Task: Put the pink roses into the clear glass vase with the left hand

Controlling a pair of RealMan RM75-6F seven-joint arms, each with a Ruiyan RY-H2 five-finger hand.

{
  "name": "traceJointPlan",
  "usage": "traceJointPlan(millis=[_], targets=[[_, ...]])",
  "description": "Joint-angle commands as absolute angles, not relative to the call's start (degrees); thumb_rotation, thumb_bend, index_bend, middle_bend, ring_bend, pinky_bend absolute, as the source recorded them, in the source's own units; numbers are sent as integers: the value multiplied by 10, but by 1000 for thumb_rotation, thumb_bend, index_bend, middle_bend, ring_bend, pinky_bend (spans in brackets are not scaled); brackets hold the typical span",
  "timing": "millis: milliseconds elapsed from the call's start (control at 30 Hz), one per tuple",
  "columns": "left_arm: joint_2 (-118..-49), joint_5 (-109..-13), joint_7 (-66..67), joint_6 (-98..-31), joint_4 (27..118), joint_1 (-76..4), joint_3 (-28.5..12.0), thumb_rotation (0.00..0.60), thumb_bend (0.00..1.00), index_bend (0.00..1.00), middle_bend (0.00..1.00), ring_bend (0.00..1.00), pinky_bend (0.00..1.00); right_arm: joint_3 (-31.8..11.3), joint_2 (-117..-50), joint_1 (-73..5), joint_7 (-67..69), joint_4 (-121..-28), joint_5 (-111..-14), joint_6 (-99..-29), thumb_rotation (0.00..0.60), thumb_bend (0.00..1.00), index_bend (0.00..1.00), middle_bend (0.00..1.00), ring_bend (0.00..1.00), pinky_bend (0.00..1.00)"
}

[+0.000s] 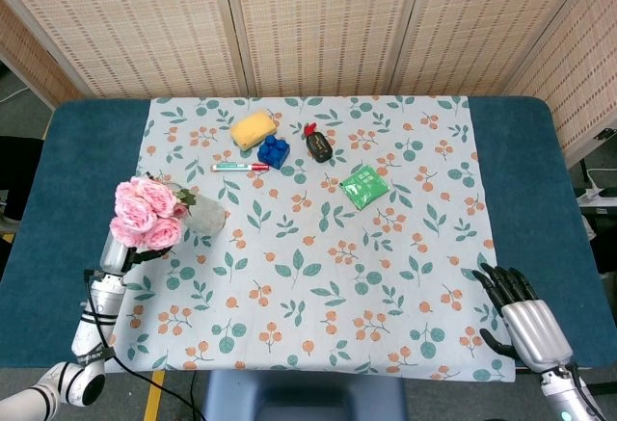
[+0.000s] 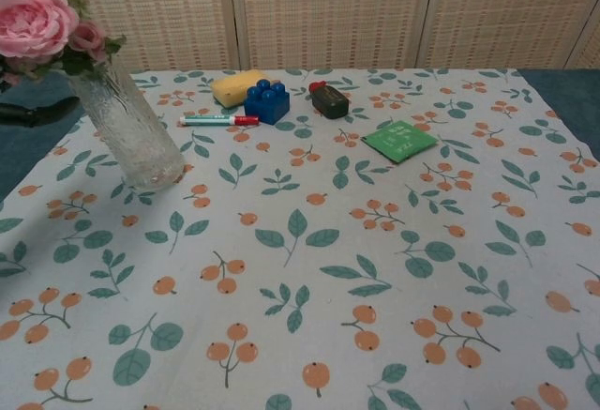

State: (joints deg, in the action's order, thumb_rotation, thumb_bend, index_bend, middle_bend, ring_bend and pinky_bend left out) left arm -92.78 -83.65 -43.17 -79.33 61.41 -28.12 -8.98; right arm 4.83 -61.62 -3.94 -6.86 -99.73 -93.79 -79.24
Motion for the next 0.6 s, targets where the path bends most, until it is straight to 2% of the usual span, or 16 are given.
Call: traceJointPlan(millis=[33,200,400,600], targets=[[-935,-851,-407,-788,622,-299,-92,600,311,0,0,0,18,48,-616,-40,-69,-997,-935,-790,600,212,0,0,0,0],[-946,-850,-385,-778,627,-321,-111,600,304,0,0,0,18,48,-617,-44,-71,-995,-930,-780,600,213,0,0,0,0],[-947,-855,-345,-800,631,-333,-131,600,305,0,0,0,33,47,-618,-47,-72,-996,-926,-773,600,213,0,0,0,0],[-930,-850,-286,-805,638,-325,-128,600,304,0,0,0,46,48,-615,-45,-67,-998,-931,-780,600,213,0,0,0,0]])
